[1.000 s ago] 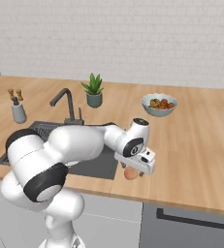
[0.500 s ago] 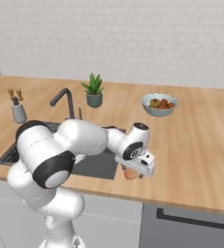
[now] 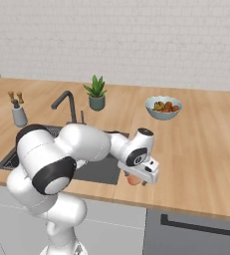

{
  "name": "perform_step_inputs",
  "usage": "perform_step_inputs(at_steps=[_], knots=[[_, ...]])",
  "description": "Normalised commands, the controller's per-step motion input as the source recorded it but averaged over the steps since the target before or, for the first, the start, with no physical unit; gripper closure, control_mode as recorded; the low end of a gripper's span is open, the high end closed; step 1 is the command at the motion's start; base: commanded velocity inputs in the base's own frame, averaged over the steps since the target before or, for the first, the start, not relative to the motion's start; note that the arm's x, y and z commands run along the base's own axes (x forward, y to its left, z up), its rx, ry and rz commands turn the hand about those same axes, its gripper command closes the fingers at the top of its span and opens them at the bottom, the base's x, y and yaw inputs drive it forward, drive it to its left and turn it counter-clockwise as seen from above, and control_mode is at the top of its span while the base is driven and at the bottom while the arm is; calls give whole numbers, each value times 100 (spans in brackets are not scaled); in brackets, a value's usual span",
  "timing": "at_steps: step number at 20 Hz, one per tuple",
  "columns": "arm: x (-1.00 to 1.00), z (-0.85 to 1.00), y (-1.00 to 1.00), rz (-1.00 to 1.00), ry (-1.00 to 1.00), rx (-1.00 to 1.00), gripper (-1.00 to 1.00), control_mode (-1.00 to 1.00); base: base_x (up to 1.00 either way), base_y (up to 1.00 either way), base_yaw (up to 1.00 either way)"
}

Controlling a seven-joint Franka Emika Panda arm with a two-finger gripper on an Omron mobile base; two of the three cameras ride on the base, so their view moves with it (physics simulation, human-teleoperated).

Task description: Put the colander in the sink, put the peach in the colander, and turn on the sink faucet and pour water over the colander.

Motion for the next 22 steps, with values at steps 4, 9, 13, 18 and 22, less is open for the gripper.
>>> perform_step_inputs(at_steps=[4,9,13,18,22], knots=[[0,-18,0,0,0,0,-100,-100,0,0,0],[-5,-18,6,0,0,0,100,-100,0,0,0],[-20,0,0,2,0,0,100,-100,0,0,0],[-46,37,17,5,-9,0,100,-100,0,0,0],[-15,82,56,3,-12,0,100,-100,0,0,0]])
